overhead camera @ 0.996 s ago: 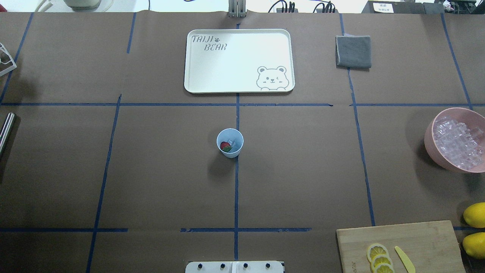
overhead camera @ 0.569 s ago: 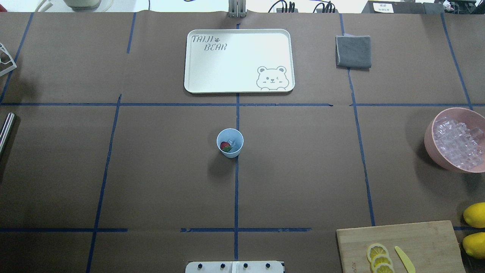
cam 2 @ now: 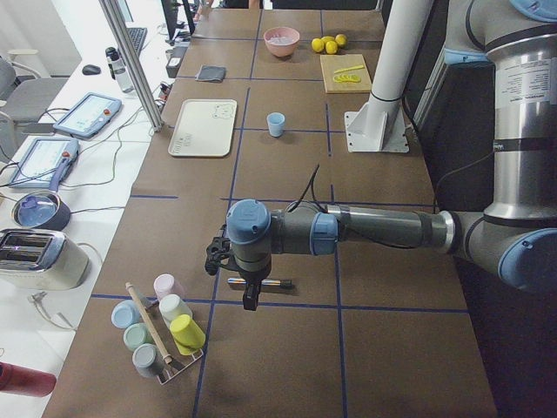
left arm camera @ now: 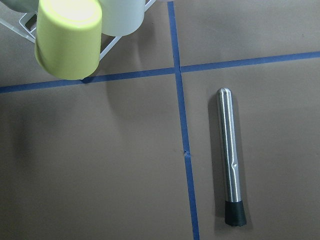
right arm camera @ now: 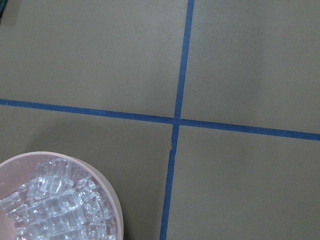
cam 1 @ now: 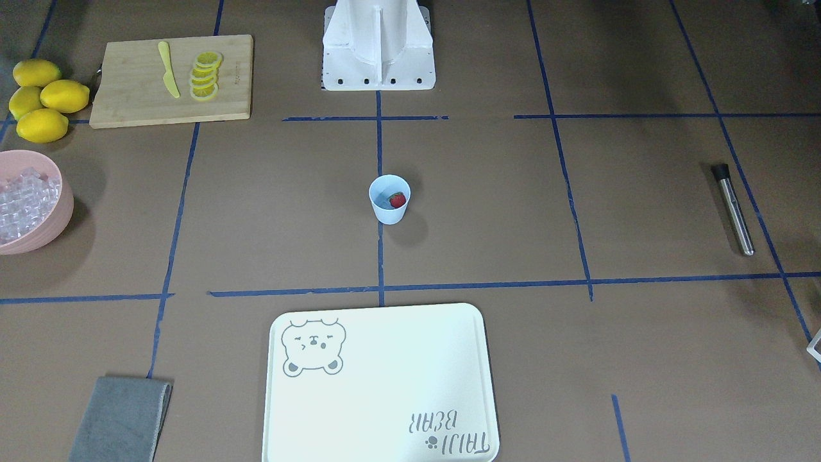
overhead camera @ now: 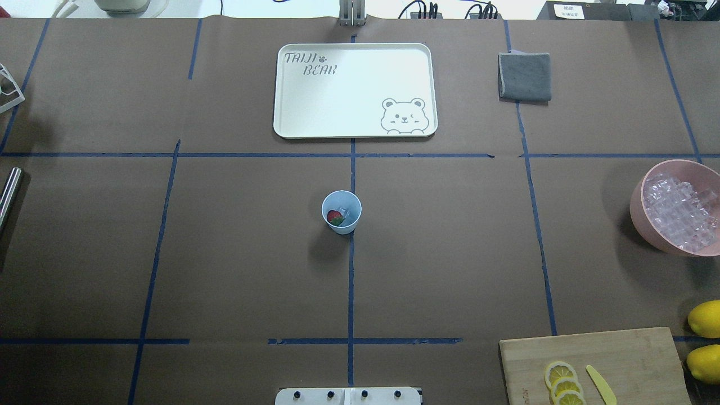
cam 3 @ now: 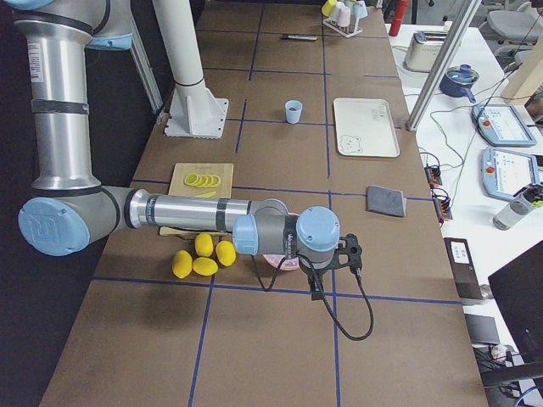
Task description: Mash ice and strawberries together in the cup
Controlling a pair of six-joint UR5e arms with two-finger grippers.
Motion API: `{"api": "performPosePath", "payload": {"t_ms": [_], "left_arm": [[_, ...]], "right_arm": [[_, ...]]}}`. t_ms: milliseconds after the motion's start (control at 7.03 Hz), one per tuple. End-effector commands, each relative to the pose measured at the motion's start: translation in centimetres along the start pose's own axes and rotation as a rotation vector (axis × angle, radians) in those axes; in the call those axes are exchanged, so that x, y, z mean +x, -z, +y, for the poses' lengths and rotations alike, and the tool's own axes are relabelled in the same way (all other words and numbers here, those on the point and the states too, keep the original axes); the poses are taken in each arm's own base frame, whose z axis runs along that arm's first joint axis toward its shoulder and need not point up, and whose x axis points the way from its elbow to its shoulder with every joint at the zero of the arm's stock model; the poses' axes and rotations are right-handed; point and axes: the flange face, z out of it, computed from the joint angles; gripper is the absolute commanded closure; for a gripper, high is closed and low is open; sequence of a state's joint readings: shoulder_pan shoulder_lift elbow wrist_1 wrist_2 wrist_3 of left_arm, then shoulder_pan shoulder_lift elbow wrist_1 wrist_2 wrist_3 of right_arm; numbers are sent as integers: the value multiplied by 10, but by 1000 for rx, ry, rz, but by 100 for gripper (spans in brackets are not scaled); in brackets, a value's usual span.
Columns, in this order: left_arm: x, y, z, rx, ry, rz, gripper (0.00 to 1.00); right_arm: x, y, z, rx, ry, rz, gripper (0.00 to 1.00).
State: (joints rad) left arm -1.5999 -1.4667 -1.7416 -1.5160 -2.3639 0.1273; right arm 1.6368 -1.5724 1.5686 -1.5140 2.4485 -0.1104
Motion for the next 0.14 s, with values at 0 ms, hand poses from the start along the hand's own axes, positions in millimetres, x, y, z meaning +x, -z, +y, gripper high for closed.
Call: {"api": "performPosePath", "payload": {"t_ms": [0], "left_arm": [[0,0,-1,1,0,1,0]], "right_arm": [[0,0,0,0,-1,0,0]]}}
